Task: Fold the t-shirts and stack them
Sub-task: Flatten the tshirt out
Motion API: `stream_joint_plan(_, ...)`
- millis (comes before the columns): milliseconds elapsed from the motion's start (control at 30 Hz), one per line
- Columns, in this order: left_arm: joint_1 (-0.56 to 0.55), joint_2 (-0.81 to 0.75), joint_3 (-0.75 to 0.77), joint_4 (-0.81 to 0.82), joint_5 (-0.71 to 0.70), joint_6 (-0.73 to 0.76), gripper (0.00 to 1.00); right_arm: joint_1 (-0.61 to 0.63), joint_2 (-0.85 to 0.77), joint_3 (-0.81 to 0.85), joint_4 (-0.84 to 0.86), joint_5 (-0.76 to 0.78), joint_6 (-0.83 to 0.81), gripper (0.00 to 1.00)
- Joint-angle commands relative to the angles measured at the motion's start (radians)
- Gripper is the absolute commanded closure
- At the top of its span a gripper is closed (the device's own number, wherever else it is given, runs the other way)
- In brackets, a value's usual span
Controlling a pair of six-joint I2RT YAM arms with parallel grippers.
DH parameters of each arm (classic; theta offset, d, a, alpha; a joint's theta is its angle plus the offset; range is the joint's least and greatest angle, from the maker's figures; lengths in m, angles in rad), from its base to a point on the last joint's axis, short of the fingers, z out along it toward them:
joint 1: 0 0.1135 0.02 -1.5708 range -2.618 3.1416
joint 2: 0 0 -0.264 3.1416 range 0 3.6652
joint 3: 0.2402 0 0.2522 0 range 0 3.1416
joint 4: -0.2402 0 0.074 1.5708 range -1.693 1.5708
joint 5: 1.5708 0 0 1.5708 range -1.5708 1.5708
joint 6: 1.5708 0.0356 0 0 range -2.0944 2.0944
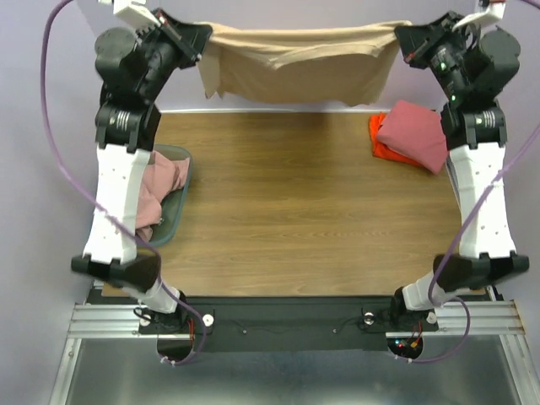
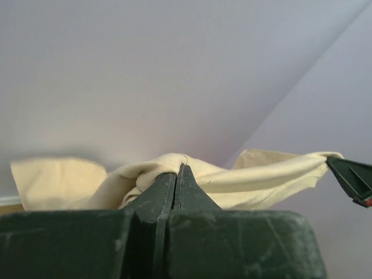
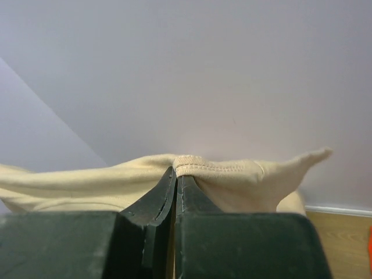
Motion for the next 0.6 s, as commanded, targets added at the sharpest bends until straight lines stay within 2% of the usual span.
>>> stream_joint_plan(0,-0.002,-0.218,-0.431,0.174,0.033,0.033,1.0,0.0,-0.151,-0.288,0.041,0.028,-0.042,1.0)
stream_joint_plan(67,-0.008,-0.345,-0.669,0.273,0.03,0.009,1.0,0.0,-0.214,-0.426,0.041,0.028,-0.074,1.0)
stream_joint_plan(100,-0.011,-0.381,-0.898,0.303,0.03,-0.014,1.0,0.002,-0.255,-0.514,0.041,0.029,-0.08,1.0)
stream_joint_plan(133,-0.017,-0.445,-1.012,0.326,0.01,-0.038,1.0,0.0,-0.33,-0.674,0.041,0.031,-0.085,1.0)
stream_joint_plan(167,-0.037,-0.476,-1.216,0.363,-0.008,-0.057,1.0,0.0,-0.376,-0.768,0.041,0.037,-0.082,0.99)
stream_joint_plan(300,-0.137,-0.605,-1.594,0.42,-0.111,-0.192,1.0,0.0,-0.544,-1.124,0.008,0.095,0.017,0.94)
stream_joint_plan(333,-0.161,-0.62,-1.65,0.421,-0.117,-0.232,1.0,0.0,-0.614,-1.277,0.0,0.11,0.074,0.94)
stream_joint_plan(367,-0.186,-0.637,-1.692,0.423,-0.126,-0.25,1.0,0.0,-0.615,-1.342,0.0,0.101,0.119,0.92)
stream_joint_plan(400,-0.233,-0.656,-1.761,0.403,-0.14,-0.276,0.95,0.0,-0.678,-1.413,-0.006,0.06,0.177,0.89)
stream_joint_plan(433,-0.252,-0.669,-1.781,0.388,-0.143,-0.296,0.86,0.0,-0.703,-1.465,-0.02,0.045,0.211,0.84)
stream_joint_plan(467,-0.272,-0.701,-1.812,0.366,-0.131,-0.319,0.49,0.002,-0.745,-1.558,-0.05,0.004,0.252,0.81)
stream_joint_plan(500,-0.289,-0.721,-1.816,0.331,-0.146,-0.339,0.34,0.0,-0.759,-1.585,-0.051,-0.01,0.26,0.73)
stream_joint_plan(533,-0.321,-0.763,-1.821,0.294,-0.184,-0.352,0.15,0.0,-0.766,-1.59,-0.101,-0.014,0.257,0.45)
stream_joint_plan(567,-0.33,-0.786,-1.826,0.265,-0.201,-0.356,0.03,-0.001,-0.768,-1.582,-0.138,-0.008,0.245,0.35)
